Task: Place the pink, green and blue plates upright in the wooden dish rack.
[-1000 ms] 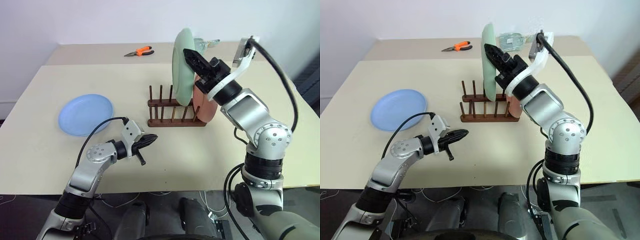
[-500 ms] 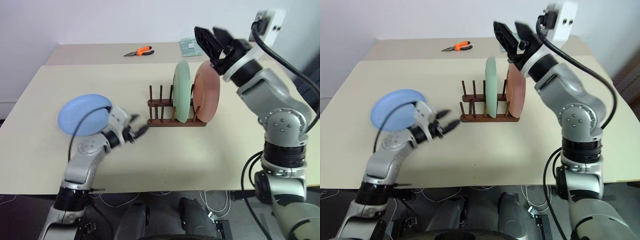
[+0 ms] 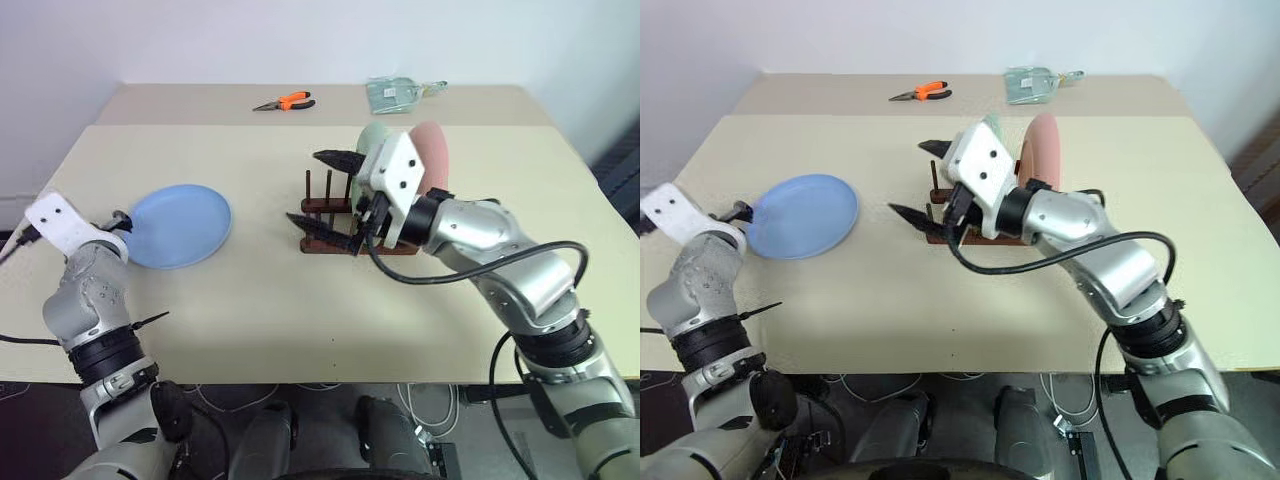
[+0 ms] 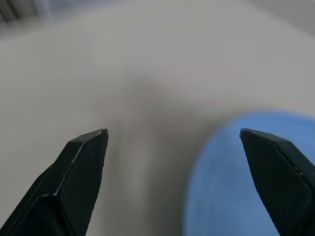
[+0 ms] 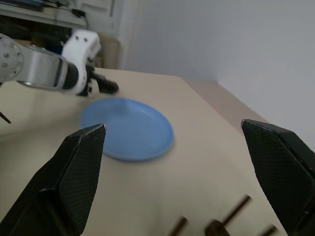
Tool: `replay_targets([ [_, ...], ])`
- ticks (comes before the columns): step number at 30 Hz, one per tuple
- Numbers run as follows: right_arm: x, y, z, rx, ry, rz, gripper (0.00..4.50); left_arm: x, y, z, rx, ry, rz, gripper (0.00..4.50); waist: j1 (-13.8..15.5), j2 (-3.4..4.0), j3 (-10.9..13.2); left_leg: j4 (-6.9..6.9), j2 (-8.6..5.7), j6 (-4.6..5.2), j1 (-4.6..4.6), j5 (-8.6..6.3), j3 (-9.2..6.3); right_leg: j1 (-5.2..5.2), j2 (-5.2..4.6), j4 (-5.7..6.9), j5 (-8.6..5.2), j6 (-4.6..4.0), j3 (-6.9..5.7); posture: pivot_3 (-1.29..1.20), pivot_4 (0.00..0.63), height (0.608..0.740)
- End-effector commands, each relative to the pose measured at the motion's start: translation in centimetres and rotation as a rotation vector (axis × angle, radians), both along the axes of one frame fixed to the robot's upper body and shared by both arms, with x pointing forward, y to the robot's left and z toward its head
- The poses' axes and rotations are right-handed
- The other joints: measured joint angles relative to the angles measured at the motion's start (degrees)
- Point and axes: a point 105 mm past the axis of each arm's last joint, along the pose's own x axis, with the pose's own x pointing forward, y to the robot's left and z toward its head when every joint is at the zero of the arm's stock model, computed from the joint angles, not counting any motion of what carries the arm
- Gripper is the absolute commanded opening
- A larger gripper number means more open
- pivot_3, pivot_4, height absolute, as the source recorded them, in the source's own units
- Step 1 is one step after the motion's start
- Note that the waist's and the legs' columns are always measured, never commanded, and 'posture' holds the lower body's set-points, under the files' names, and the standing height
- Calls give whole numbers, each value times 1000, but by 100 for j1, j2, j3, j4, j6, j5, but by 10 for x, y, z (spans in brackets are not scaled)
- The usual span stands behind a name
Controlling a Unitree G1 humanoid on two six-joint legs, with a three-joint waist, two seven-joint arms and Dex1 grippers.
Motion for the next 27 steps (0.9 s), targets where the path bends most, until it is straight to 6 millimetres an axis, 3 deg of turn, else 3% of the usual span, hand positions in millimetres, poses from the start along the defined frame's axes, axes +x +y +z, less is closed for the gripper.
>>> replay_targets([
  [1,-9,6,5,18,-48,24,4500,-7,-10,-7,-208,-44,-19,4167,-1,-3,0,-2,0,0,2,0,0,0,0,0,0,0,0,0,150,740],
  [3,-8,6,1,4,-57,10,4500,-7,-18,-12,-296,-72,-36,3562,12,-1,-1,-5,1,-4,4,2,0,-3,2,4,0,0,-1,0,150,740],
  [8,-1,0,0,-8,-35,-17,4500,-1,-29,-9,-322,-88,-83,1040,46,-4,-1,-4,0,-9,6,5,0,-1,3,8,0,-1,-1,0,150,740],
  [10,-2,1,1,-55,-84,-20,4500,9,-37,20,-159,-170,-184,54,43,-14,5,-3,0,-9,5,5,0,0,3,7,0,-2,-1,0,150,740],
  [12,-2,4,-2,-131,-175,-30,4500,18,-63,63,53,-293,-348,54,40,-27,12,-5,1,-12,3,6,1,-3,6,8,1,-5,-3,0,150,740],
  [17,7,22,-11,-278,-381,-36,4500,10,-114,122,247,-512,-588,54,5,-26,12,-13,3,-15,2,7,9,-7,5,-1,5,-11,1,0,150,740],
  [23,35,46,-25,-419,-574,-62,4500,-9,-145,150,317,-596,-764,54,-158,-25,12,-22,10,-18,7,10,11,-14,11,8,6,-13,3,0,150,740],
  [27,47,50,-35,-473,-616,-61,3218,-19,-147,154,313,-606,-801,0,-126,-25,13,-22,11,-20,4,11,10,-20,15,10,6,-15,9,0,150,740],
])
